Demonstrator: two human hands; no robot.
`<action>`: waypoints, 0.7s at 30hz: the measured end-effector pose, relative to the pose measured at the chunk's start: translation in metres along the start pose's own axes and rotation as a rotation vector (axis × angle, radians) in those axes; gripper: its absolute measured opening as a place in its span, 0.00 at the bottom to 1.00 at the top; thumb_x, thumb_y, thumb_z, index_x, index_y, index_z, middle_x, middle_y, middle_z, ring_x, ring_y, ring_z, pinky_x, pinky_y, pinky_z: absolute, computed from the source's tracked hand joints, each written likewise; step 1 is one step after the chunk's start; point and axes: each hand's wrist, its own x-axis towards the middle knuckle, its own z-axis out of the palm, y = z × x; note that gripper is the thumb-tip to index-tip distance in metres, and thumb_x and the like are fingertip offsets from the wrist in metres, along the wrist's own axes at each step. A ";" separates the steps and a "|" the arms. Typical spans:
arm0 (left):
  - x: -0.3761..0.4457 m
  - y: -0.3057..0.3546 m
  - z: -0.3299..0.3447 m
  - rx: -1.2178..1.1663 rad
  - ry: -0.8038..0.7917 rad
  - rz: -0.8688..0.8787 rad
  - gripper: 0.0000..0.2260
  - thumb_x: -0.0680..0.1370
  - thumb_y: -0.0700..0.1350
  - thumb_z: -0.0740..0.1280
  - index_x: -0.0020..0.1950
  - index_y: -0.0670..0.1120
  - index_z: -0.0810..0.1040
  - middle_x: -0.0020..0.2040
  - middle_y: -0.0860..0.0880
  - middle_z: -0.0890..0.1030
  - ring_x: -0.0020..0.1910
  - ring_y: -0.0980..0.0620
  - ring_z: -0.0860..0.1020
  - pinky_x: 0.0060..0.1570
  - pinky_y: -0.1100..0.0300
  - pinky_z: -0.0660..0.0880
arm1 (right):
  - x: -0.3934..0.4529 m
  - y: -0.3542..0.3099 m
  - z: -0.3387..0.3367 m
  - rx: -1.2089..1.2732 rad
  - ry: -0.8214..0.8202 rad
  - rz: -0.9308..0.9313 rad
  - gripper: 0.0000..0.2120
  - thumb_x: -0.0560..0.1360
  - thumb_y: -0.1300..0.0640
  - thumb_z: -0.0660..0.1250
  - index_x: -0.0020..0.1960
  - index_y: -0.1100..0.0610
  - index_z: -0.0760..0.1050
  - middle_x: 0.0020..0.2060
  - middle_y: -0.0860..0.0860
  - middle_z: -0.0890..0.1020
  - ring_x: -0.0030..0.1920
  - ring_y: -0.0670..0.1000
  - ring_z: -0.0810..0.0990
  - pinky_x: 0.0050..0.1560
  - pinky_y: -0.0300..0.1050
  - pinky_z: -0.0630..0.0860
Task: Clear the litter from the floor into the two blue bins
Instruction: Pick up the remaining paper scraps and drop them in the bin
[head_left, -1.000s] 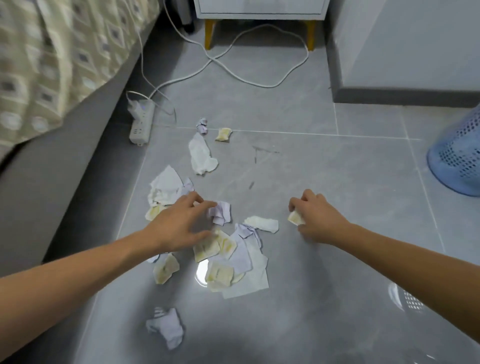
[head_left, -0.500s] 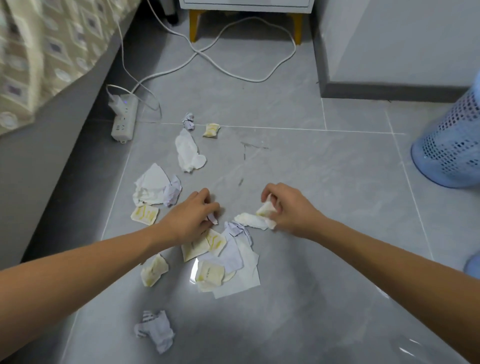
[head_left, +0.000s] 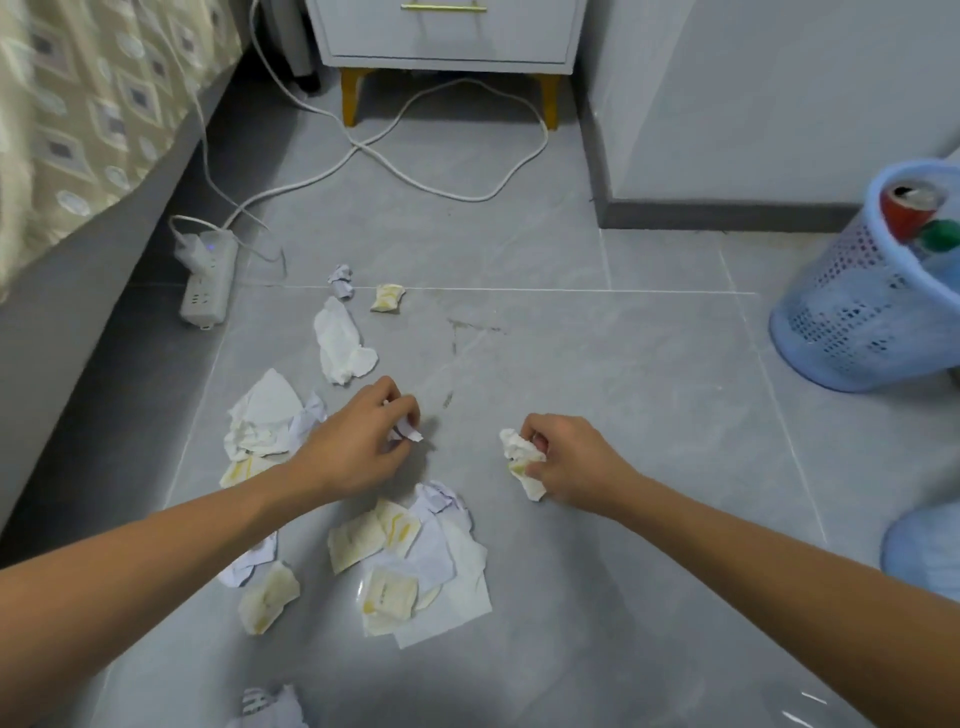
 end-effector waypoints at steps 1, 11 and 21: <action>0.013 0.011 -0.002 -0.009 0.002 0.026 0.06 0.76 0.48 0.66 0.52 0.55 0.73 0.49 0.56 0.67 0.45 0.54 0.72 0.44 0.50 0.77 | -0.006 0.004 -0.018 0.054 0.050 0.024 0.10 0.72 0.59 0.73 0.42 0.48 0.72 0.35 0.44 0.74 0.37 0.48 0.74 0.37 0.42 0.69; 0.170 0.258 -0.018 -0.135 -0.077 0.444 0.05 0.78 0.52 0.68 0.53 0.55 0.75 0.50 0.55 0.71 0.43 0.62 0.75 0.43 0.67 0.69 | -0.148 0.084 -0.219 0.304 0.594 0.294 0.11 0.71 0.66 0.76 0.50 0.59 0.78 0.35 0.50 0.71 0.28 0.44 0.75 0.33 0.49 0.84; 0.197 0.552 0.031 -0.251 -0.172 0.825 0.09 0.78 0.51 0.69 0.56 0.52 0.77 0.52 0.51 0.72 0.45 0.55 0.75 0.50 0.53 0.75 | -0.372 0.179 -0.294 0.366 0.796 0.688 0.12 0.70 0.68 0.76 0.51 0.62 0.79 0.40 0.56 0.75 0.35 0.55 0.81 0.35 0.53 0.85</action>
